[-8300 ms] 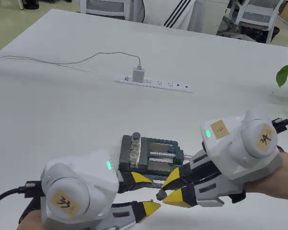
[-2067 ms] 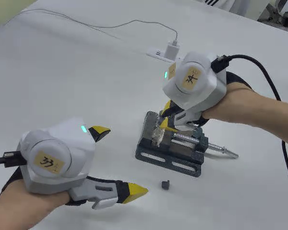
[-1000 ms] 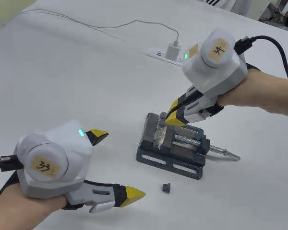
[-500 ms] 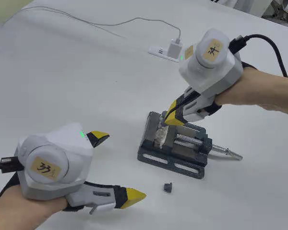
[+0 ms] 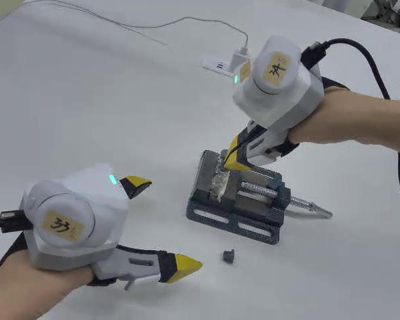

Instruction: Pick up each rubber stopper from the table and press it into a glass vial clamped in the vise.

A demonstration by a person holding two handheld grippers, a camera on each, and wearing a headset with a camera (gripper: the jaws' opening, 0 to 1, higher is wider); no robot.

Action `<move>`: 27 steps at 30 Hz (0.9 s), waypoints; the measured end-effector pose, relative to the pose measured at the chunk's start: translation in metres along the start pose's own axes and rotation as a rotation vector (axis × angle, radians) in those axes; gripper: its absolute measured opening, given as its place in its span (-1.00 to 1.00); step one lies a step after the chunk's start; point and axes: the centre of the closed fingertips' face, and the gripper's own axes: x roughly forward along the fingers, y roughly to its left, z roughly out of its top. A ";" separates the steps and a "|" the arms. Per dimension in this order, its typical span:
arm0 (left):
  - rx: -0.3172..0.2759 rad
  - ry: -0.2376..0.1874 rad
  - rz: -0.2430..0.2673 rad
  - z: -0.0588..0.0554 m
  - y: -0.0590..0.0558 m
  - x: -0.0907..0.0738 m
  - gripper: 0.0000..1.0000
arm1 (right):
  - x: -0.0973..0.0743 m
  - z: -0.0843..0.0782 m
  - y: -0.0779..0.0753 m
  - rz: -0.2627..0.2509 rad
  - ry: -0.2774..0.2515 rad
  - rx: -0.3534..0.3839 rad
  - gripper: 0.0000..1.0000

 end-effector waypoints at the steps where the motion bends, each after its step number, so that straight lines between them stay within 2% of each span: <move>1: 0.000 0.000 -0.001 0.000 0.000 0.000 0.68 | 0.000 0.000 -0.001 0.005 0.004 -0.002 -1.00; 4: -0.005 -0.003 0.000 0.000 0.001 0.002 0.68 | 0.001 0.001 -0.001 0.021 0.025 0.004 -1.00; 6: -0.009 -0.002 0.000 0.000 0.001 0.002 0.68 | 0.001 0.000 -0.001 0.031 0.039 0.039 -1.00; 9: -0.012 -0.002 0.001 0.000 0.001 0.003 0.68 | 0.001 -0.001 0.001 0.035 0.043 0.022 -1.00; 11: -0.015 -0.001 0.002 -0.001 0.002 0.004 0.67 | 0.001 0.000 0.000 0.050 0.044 0.058 -1.00; 15: -0.017 -0.002 0.004 0.000 0.002 0.006 0.67 | 0.003 0.002 -0.003 0.063 0.071 0.070 -1.00; 22: -0.016 -0.001 0.006 0.002 0.002 0.006 0.67 | 0.002 0.001 0.002 0.052 0.121 0.065 -1.00; 23: -0.017 -0.005 0.008 0.003 0.002 0.005 0.67 | 0.001 -0.001 0.000 0.038 0.133 0.033 -1.00; 24: -0.018 -0.004 0.006 0.004 0.002 0.005 0.67 | 0.002 -0.001 0.000 0.032 0.134 0.010 -1.00; 27: -0.010 -0.007 0.010 0.007 0.001 0.001 0.67 | 0.002 -0.001 0.000 0.018 0.123 0.039 -1.00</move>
